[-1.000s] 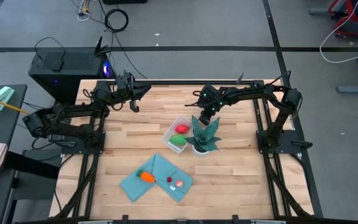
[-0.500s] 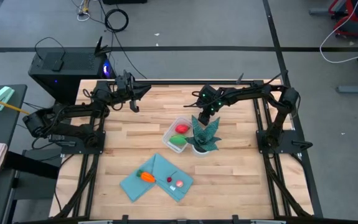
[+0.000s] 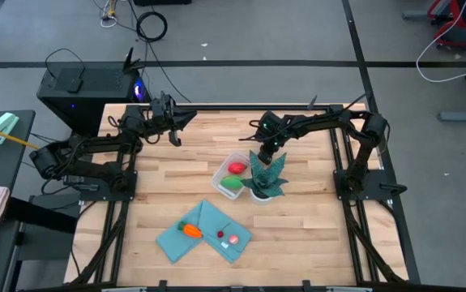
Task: Pick and placing Produce into tupperware
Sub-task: Put the strawberry into the container
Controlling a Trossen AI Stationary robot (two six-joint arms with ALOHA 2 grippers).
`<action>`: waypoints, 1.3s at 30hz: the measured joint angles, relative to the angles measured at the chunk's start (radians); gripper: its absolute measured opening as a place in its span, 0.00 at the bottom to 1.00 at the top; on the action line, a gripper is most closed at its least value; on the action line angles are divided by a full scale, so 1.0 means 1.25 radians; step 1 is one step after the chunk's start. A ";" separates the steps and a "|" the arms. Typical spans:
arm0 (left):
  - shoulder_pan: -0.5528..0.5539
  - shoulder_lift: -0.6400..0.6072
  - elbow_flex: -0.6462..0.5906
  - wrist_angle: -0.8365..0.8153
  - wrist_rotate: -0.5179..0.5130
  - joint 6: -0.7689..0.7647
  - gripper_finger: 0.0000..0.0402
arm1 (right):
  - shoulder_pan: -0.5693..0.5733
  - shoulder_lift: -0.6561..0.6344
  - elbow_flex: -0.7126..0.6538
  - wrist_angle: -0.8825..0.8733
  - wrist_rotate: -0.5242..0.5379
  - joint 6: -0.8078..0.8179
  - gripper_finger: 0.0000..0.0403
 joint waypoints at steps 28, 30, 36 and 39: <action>0.004 0.000 0.000 -0.015 0.000 0.007 0.09 | -0.022 -0.007 0.163 -0.213 -0.047 -0.055 0.03; 0.004 0.000 0.000 -0.016 0.000 0.007 0.08 | -0.011 -0.007 0.163 -0.247 -0.052 -0.067 0.07; 0.004 0.000 0.000 -0.015 0.000 0.007 0.10 | 0.023 -0.007 0.162 -0.297 -0.040 -0.063 0.29; 0.004 0.000 0.000 -0.015 0.000 0.007 0.10 | 0.038 -0.007 0.162 -0.296 -0.034 -0.061 0.42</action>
